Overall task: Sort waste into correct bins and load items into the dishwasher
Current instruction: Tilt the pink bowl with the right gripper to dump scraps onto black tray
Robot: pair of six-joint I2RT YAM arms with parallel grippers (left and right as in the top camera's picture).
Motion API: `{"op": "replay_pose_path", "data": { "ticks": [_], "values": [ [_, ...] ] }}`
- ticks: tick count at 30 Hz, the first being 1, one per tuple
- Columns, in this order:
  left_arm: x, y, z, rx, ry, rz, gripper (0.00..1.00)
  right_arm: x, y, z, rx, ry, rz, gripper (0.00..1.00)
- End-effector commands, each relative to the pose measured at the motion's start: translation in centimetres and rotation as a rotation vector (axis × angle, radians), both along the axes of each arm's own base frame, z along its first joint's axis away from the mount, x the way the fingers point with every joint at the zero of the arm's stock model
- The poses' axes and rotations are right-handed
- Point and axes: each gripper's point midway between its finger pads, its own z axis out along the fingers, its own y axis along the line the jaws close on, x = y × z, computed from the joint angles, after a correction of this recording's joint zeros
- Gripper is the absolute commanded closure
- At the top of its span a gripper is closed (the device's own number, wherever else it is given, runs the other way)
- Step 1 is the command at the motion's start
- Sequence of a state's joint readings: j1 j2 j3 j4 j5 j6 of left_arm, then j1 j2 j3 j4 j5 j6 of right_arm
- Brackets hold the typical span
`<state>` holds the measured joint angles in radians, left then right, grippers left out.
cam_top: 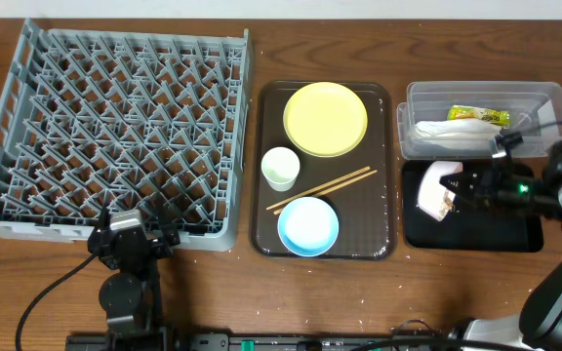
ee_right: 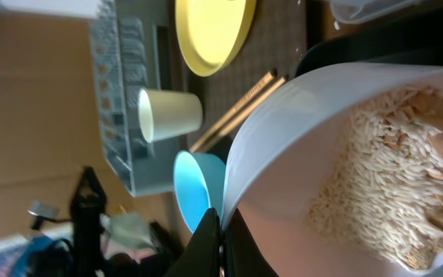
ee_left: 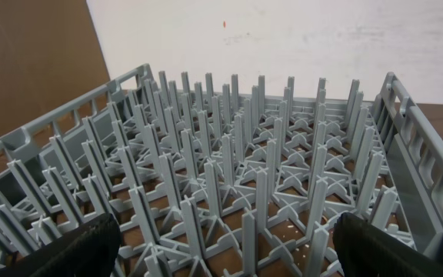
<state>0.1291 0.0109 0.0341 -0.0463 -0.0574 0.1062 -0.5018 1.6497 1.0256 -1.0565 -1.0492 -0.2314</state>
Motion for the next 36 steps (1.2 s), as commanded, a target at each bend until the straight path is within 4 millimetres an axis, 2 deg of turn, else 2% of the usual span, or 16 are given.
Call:
{"op": "replay_pose_path", "data": {
  "ticks": [1, 6, 15, 36],
  "values": [
    [0.0, 0.2, -1.8, 0.003, 0.045, 0.006, 0.11, 0.3, -0.3, 2.0, 0.139, -0.115, -0.063, 0.99],
    [0.0, 0.2, -1.8, 0.003, 0.045, 0.006, 0.11, 0.1, -1.5, 2.7, 0.225, -0.180, -0.133, 0.99],
    [0.0, 0.2, -1.8, 0.003, 0.045, 0.006, 0.11, 0.5, -3.6, 6.4, 0.398, -0.312, -0.238, 0.99],
    [0.0, 0.2, -1.8, 0.003, 0.045, 0.006, 0.11, 0.1, -5.5, 6.5, 0.465, -0.225, -0.341, 0.99]
  ]
}}
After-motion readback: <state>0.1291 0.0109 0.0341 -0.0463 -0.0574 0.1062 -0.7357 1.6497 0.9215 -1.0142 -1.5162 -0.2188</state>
